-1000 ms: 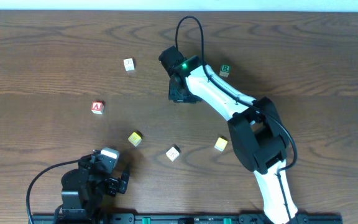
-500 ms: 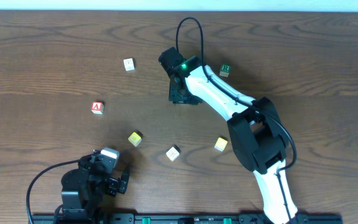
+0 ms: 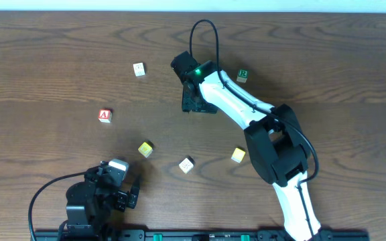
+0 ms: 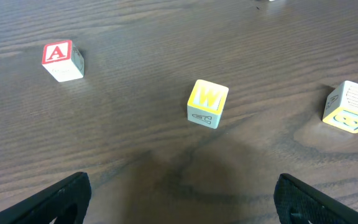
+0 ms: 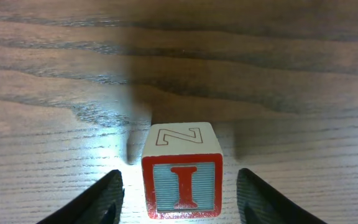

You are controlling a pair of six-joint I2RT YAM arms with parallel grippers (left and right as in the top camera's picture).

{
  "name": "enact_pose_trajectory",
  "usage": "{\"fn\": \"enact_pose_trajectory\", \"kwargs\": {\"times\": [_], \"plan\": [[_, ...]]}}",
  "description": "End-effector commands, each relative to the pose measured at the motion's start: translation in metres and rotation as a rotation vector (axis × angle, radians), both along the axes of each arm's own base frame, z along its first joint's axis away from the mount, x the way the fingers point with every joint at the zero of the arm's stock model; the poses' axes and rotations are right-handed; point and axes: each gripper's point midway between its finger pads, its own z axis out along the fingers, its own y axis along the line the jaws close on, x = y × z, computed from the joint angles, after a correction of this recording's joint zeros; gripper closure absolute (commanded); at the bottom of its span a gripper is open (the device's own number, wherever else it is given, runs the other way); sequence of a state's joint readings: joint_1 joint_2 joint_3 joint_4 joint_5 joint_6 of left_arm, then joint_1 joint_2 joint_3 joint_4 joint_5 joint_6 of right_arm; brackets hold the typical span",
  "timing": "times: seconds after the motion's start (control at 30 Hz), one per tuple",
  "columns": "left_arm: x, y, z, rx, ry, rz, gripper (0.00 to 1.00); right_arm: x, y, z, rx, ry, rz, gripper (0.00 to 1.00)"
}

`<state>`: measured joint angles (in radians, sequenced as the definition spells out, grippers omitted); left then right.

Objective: Spell out Ai2
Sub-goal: 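Carry the red I block left and set it down mid-table, then move the right gripper to the blue 2 block and grasp it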

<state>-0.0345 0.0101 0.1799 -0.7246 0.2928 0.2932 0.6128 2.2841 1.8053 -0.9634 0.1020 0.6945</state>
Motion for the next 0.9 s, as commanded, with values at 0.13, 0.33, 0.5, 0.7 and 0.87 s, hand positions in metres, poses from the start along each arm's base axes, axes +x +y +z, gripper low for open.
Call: {"fn": "enact_pose_trajectory", "kwargs": {"times": [0.13, 0.33, 0.5, 0.7, 0.87], "plan": [[-0.001, -0.002, -0.002, 0.005, -0.002, -0.017, 0.05, 0.047, 0.016, 0.053, 0.046, -0.156, 0.120, 0.33], [-0.001, -0.002, -0.002, 0.005, -0.002, -0.017, 0.05, 0.097, 0.040, 0.121, 0.161, -0.370, 0.180, 0.33], [-0.001, -0.002, -0.002, 0.005, -0.002, -0.017, 0.05, 0.106, 0.045, 0.115, 0.170, -0.395, 0.186, 0.33], [-0.001, -0.002, -0.002, 0.005, -0.002, -0.017, 0.05, 0.106, 0.049, 0.067, 0.157, -0.319, 0.193, 0.27], [-0.001, -0.002, -0.002, 0.005, -0.002, -0.017, 0.05, 0.104, 0.049, 0.042, 0.136, -0.282, 0.195, 0.25]]}}
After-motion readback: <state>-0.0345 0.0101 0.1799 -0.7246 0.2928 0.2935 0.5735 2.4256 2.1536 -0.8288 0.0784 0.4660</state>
